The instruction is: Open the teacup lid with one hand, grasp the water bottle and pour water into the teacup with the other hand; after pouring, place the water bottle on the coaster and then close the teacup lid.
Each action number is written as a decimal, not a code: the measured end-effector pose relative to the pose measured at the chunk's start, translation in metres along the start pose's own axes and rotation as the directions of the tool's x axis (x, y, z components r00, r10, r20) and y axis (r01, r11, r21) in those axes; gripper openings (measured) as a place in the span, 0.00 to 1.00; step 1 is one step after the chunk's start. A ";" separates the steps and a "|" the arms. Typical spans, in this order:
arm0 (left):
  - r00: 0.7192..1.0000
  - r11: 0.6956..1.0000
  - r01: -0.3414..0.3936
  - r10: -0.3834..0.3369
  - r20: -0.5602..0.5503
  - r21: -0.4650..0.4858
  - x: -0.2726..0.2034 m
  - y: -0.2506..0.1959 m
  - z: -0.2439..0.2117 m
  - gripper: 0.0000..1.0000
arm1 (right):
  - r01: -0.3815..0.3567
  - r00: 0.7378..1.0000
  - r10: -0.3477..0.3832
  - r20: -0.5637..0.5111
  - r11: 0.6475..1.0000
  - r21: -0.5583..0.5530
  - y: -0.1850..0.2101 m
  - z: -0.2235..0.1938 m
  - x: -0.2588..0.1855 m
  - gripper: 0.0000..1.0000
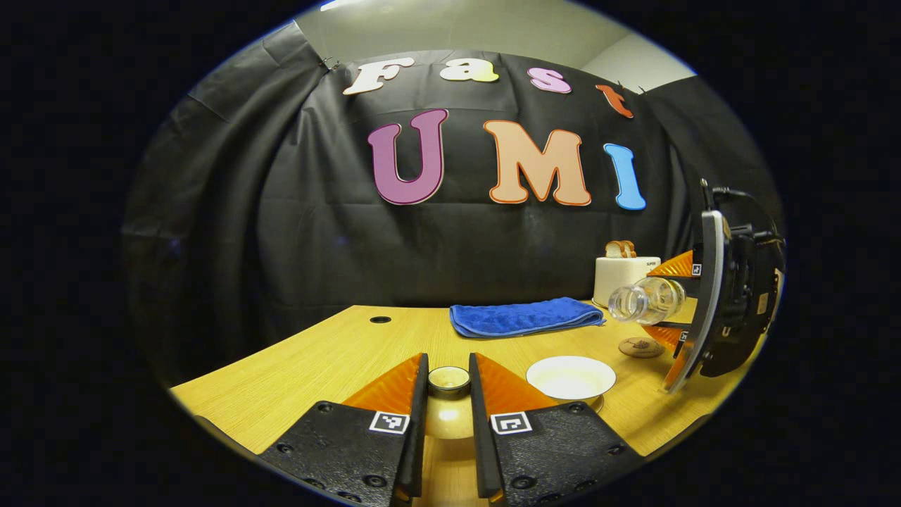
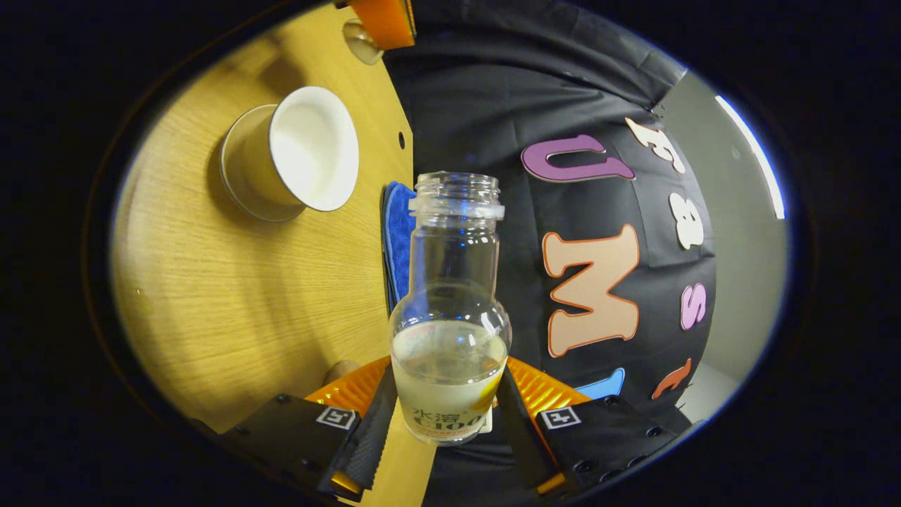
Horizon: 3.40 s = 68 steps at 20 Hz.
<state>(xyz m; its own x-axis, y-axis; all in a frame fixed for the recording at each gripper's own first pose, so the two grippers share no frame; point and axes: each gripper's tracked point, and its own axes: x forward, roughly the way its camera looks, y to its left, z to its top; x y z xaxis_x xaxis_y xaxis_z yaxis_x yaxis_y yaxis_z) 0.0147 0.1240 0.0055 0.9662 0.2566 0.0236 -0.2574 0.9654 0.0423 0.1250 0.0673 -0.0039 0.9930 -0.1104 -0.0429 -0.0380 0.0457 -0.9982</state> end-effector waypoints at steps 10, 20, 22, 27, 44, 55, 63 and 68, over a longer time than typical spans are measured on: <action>1.000 1.000 0.003 -0.003 0.000 -0.001 -0.001 -0.001 0.000 0.27 | 0.056 0.997 -0.044 0.061 0.975 -0.214 -0.001 0.011 0.003 0.79; 1.000 1.000 0.003 -0.003 0.000 -0.001 -0.001 -0.001 -0.002 0.27 | 0.154 0.984 -0.113 0.135 0.925 -0.347 -0.011 0.022 0.006 0.80; 1.000 1.000 0.003 -0.003 0.000 -0.001 0.000 0.000 -0.001 0.28 | 0.180 0.980 -0.135 0.147 0.916 -0.360 -0.017 0.023 0.007 0.78; 1.000 1.000 0.003 -0.003 0.001 -0.001 0.000 -0.001 -0.001 0.27 | 0.220 0.972 -0.174 0.157 0.908 -0.356 -0.033 0.023 0.008 0.77; 1.000 1.000 0.003 -0.003 0.000 -0.001 0.000 -0.001 -0.001 0.27 | 0.403 0.911 -0.275 0.307 0.751 -0.523 -0.067 0.053 0.003 0.78; 1.000 1.000 0.006 -0.006 0.001 0.000 -0.001 -0.002 -0.002 0.28 | 0.213 0.970 -0.163 0.178 0.926 -0.312 -0.023 0.029 0.005 0.82; 1.000 1.000 0.006 -0.006 0.000 0.000 -0.001 -0.001 -0.003 0.27 | -0.023 0.994 0.010 0.109 0.992 0.124 0.002 0.024 -0.001 0.79; 1.000 1.000 0.006 -0.006 0.000 0.000 0.000 -0.001 -0.001 0.27 | -0.132 0.991 0.109 0.075 0.864 0.487 0.009 0.013 0.003 0.83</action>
<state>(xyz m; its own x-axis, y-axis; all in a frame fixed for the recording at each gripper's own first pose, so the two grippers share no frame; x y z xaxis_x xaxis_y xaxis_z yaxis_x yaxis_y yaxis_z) 0.0146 0.1226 0.0041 0.9677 0.2509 0.0238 -0.2517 0.9669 0.0425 0.1292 0.0799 -0.0124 0.9885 -0.0303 -0.1483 -0.1090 0.5374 -0.8363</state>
